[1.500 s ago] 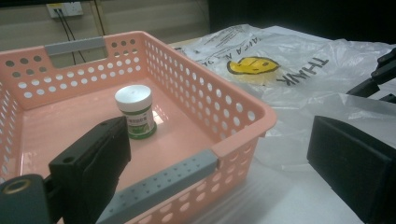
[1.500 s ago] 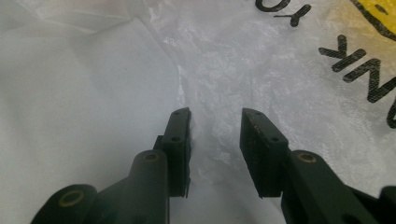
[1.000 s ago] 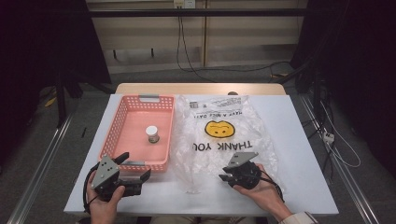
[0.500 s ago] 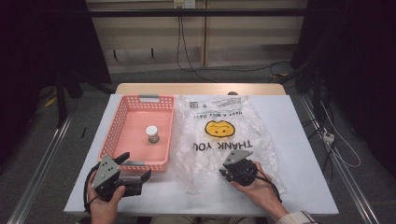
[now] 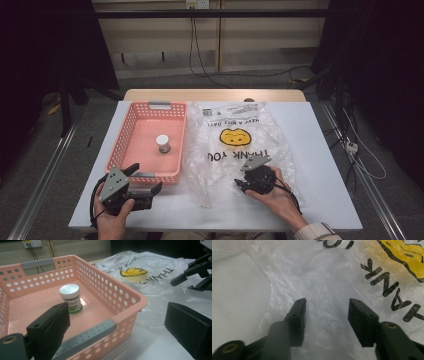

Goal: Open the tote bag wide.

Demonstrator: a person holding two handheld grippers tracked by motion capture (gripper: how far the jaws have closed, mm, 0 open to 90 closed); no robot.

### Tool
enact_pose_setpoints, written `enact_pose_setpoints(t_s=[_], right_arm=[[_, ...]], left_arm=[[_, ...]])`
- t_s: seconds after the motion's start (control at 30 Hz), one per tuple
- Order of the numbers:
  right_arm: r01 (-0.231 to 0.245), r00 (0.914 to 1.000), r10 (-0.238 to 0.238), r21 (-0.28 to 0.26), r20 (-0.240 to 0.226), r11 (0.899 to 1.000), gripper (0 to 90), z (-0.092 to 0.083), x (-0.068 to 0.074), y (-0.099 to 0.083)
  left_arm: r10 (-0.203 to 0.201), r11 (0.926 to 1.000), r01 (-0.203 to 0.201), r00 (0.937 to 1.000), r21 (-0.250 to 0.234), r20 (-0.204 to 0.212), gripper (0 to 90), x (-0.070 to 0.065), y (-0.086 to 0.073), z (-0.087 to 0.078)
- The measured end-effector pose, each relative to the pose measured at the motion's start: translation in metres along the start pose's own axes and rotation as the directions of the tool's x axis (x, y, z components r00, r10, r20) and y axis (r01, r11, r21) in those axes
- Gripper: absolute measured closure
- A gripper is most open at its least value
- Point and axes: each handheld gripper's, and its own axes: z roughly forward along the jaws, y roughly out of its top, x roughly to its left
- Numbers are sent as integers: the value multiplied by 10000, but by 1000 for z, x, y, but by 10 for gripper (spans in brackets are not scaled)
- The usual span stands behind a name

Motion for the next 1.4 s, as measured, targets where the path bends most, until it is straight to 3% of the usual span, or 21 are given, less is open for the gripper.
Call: enact_pose_setpoints(t_s=[0.1,0.17,0.23,0.3,0.5,0.6,0.7,0.73,0.93,1.4], right_arm=[[10,9996,-4,-193,291,9998,351,-5,-4,2],[23,9996,-16,-282,266,9996,340,-6,-5,3],[-76,9999,80,-314,114,9995,301,-6,-6,3],[-239,9991,237,-61,-340,9997,242,-1,-7,2],[-267,9947,291,258,-985,9993,212,5,-6,-1],[-320,9930,359,360,-1128,9988,257,5,-6,0],[-557,9884,618,471,-1388,9973,427,5,-9,1],[-557,9884,618,471,-1388,9973,427,5,-9,1],[-707,9888,764,483,-1283,9963,666,8,-15,5],[-1322,9839,1364,431,-1159,9903,894,8,-21,4]], left_arm=[[-14,10000,14,10000,20,4,60,1,0,0],[-43,10000,42,10000,34,45,60,1,0,0],[-21,10000,21,10000,39,62,60,0,0,0],[-29,10000,28,10000,38,69,60,0,0,0],[2,10000,-3,9999,63,105,60,0,0,0],[13,10000,-14,9999,75,115,60,0,0,1],[5,10000,-6,9999,89,122,60,0,0,1],[15,10000,-16,9999,77,148,60,0,0,1],[26,9999,-27,9999,102,145,60,0,0,1],[21,10000,-22,9999,97,140,60,0,0,1]])
